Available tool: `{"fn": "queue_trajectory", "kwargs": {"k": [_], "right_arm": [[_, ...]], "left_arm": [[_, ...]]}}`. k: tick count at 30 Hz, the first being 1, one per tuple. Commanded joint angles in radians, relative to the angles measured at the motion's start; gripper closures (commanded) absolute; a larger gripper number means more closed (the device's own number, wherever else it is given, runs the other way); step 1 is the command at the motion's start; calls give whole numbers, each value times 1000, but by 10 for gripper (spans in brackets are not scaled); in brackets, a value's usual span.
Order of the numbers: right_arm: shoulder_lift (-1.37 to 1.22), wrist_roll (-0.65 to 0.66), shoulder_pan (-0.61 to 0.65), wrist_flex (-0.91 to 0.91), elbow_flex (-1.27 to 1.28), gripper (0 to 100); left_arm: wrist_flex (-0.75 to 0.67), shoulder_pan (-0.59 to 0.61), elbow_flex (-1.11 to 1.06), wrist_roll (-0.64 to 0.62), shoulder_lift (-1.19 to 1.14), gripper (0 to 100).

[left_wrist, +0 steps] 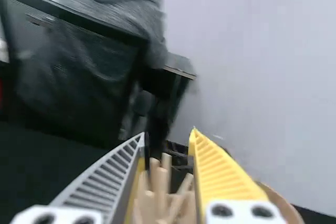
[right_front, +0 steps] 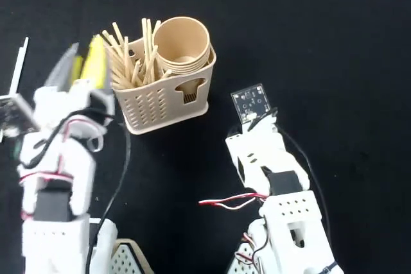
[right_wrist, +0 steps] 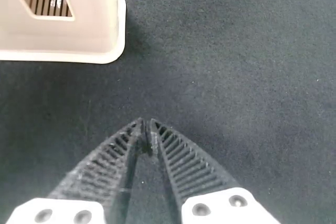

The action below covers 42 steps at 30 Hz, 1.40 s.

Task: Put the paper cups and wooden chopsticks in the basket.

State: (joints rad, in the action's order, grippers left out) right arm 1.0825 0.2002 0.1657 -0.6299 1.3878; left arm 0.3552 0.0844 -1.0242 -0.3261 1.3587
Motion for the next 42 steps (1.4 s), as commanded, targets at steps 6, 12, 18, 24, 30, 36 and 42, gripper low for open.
{"fn": "queue_trajectory", "kwargs": {"k": [6, 12, 18, 24, 30, 36, 42], "right_arm": [[15, 8, -5, 18, -7, 985], [15, 8, -2, 18, -7, 985], [15, 8, -2, 17, -7, 985], [15, 8, -2, 15, -7, 985], [15, 8, -2, 14, -7, 985], [15, 8, -5, 17, -7, 985], [15, 8, -5, 18, -7, 985]], "left_arm": [[494, 404, 318, 213, -149, 855], [623, 507, 473, 456, -537, 856], [621, 610, 645, 535, -942, 855], [629, 622, 928, 609, -1373, 855], [629, 618, 1225, 667, -1722, 855], [631, 624, 1540, 678, -1956, 855], [663, 618, 1842, 678, -2171, 855]]}}
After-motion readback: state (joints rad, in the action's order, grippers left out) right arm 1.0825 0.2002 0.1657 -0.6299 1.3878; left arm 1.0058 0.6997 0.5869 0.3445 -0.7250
